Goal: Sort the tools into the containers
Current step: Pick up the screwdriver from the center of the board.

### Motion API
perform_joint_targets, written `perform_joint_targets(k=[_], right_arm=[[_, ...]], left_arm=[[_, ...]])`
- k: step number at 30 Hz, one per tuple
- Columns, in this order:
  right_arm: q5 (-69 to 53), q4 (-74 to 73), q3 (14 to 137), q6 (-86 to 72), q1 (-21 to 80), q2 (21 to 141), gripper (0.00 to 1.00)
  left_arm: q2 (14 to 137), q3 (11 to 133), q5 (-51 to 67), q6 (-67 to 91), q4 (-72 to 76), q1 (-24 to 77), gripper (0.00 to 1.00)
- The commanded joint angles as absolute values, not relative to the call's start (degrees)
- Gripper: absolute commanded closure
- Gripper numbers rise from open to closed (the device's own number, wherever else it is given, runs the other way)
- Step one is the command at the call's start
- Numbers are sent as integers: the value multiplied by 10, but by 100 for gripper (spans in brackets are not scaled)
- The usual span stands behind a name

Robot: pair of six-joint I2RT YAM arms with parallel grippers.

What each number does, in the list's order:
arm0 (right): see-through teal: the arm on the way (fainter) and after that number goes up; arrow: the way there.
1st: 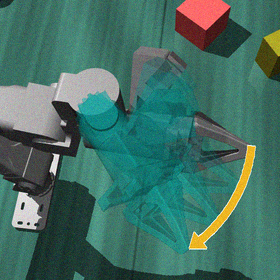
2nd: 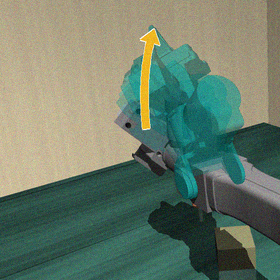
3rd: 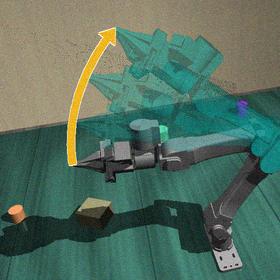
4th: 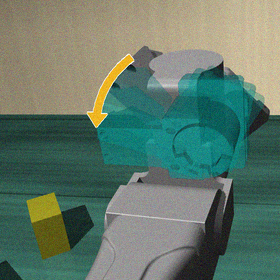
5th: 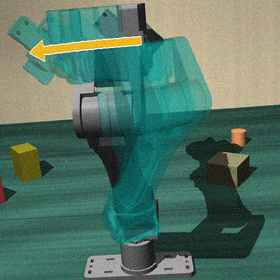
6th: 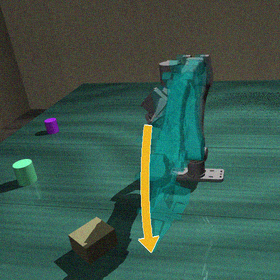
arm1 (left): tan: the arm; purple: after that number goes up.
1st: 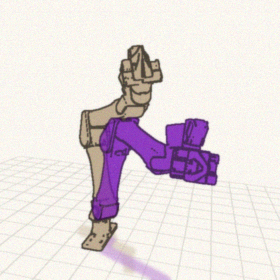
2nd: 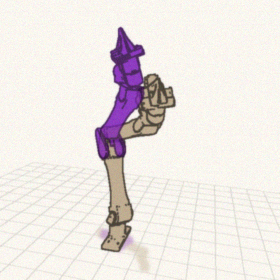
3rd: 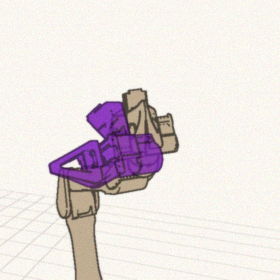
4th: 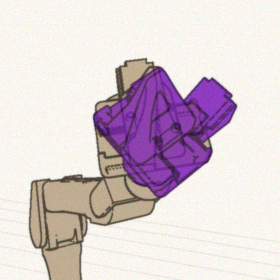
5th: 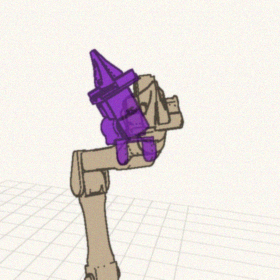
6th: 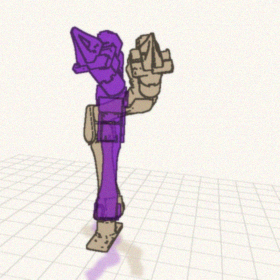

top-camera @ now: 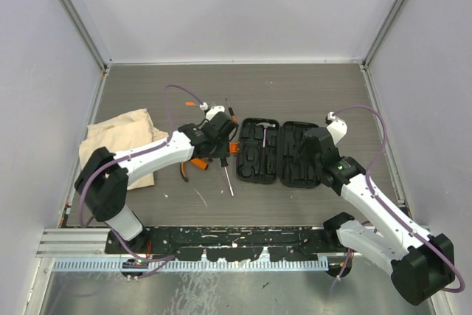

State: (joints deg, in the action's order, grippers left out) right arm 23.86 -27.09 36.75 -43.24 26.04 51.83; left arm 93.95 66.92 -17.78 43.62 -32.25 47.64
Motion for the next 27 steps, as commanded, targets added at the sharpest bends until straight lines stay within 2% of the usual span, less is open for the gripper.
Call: perform_joint_targets(k=[1, 5, 8, 12, 14, 19, 27], right_arm=[[217, -250, 386, -413, 260, 499, 58], [151, -212, 376, -372, 260, 485, 57], [53, -140, 340, -333, 260, 467, 53], [-102, 7, 273, -297, 261, 464, 40], [-150, 72, 240, -294, 264, 475, 37], [-170, 185, 215, -290, 311, 513, 32], [-157, 250, 220, -290, 375, 573, 34]], left_arm=[[887, 674, -173, 416, -321, 479, 100], [873, 689, -142, 398, -309, 479, 100], [866, 700, -119, 384, -299, 479, 100], [860, 706, -96, 376, -291, 479, 100], [857, 709, -84, 376, -290, 480, 100], [851, 729, -55, 379, -294, 480, 100], [846, 750, -27, 382, -294, 478, 100]])
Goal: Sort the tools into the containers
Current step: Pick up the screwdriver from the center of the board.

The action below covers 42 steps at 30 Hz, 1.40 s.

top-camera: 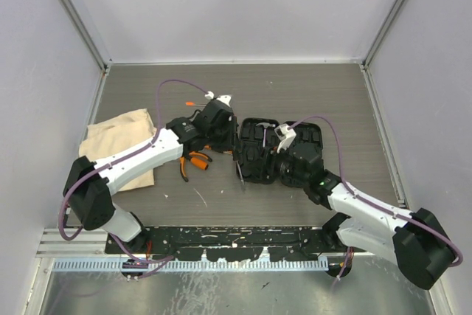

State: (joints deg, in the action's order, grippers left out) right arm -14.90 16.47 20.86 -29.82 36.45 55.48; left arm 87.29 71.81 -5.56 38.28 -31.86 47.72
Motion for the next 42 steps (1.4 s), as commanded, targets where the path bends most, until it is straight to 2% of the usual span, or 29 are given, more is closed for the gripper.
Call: perform_joint_targets(k=[1, 13, 15, 19, 21, 23, 27, 31, 35, 42], right_arm=[[-157, 253, 223, -291, 376, 580, 35], [-192, 256, 261, -292, 384, 644, 53], [-196, 259, 264, -297, 385, 652, 61], [-174, 236, 273, -311, 384, 654, 85], [-145, 210, 278, -317, 384, 645, 93], [-105, 181, 280, -325, 384, 628, 99], [-52, 124, 287, -331, 384, 591, 99], [25, 48, 301, -333, 383, 553, 99], [137, -53, 331, -349, 379, 526, 100], [275, -225, 411, -360, 344, 562, 100]], left_arm=[[848, 752, -21, 384, -291, 479, 100], [870, 773, 16, 406, -264, 479, 100], [875, 774, 24, 410, -258, 480, 100], [884, 778, 34, 415, -247, 479, 100], [884, 781, 34, 413, -246, 480, 100], [879, 782, 29, 410, -245, 480, 87], [866, 784, 14, 396, -243, 478, 62], [856, 792, 6, 382, -253, 473, 47], [838, 777, -3, 374, -256, 457, 39], [812, 741, -12, 360, -267, 437, 37]])
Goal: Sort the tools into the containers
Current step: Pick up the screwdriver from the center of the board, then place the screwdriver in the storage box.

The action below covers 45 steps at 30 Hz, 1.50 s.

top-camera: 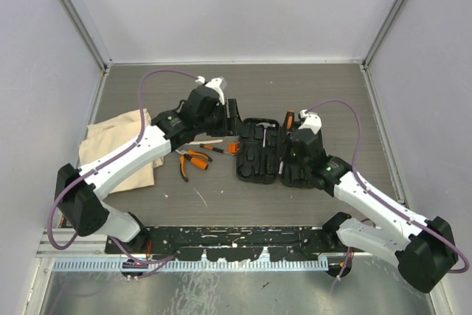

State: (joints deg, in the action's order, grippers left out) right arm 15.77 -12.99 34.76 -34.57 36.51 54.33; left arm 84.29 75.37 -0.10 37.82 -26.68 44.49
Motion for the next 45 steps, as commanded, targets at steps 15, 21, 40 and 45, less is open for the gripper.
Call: perform_joint_targets(k=[15, 21, 40, 45], right_arm=[[183, -284, 491, -243, 221, 729, 100], [162, -287, 507, -228, 212, 782, 100], [169, -304, 515, -235, 206, 845, 97], [166, -301, 513, -234, 205, 850, 90]], left_arm=[[822, 704, 10, 376, -263, 435, 37], [831, 705, 15, 378, -264, 436, 37], [827, 682, 18, 385, -259, 436, 38], [829, 683, 23, 387, -258, 436, 38]])
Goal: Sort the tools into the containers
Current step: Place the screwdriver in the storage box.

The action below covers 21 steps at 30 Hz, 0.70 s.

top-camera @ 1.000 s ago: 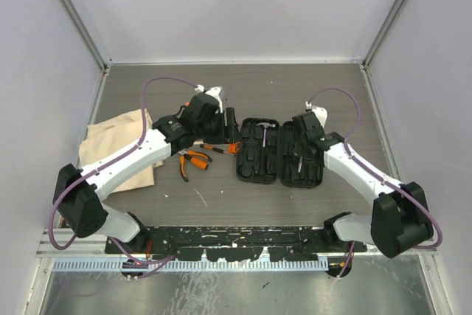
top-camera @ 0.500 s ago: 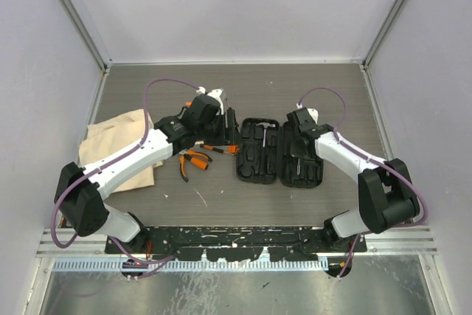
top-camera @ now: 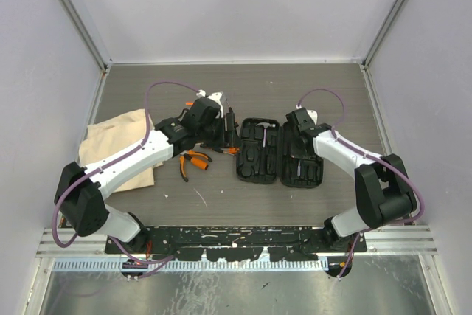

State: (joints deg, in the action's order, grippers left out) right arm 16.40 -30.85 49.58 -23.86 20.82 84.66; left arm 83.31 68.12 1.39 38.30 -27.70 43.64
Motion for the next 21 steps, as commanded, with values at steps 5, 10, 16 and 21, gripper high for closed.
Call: perform_joint_targets(k=[5, 10, 16, 21], right_arm=[[164, -304, 516, -233, 205, 845, 80], [165, -308, 517, -232, 204, 834, 71], [165, -315, 522, -230, 204, 811, 66], [172, -325, 539, -227, 201, 792, 64]], left_arm=[[827, 683, 22, 388, -259, 436, 38], [829, 683, 24, 389, -258, 436, 38], [833, 686, 26, 389, -256, 436, 38], [839, 692, 27, 387, -258, 436, 38]])
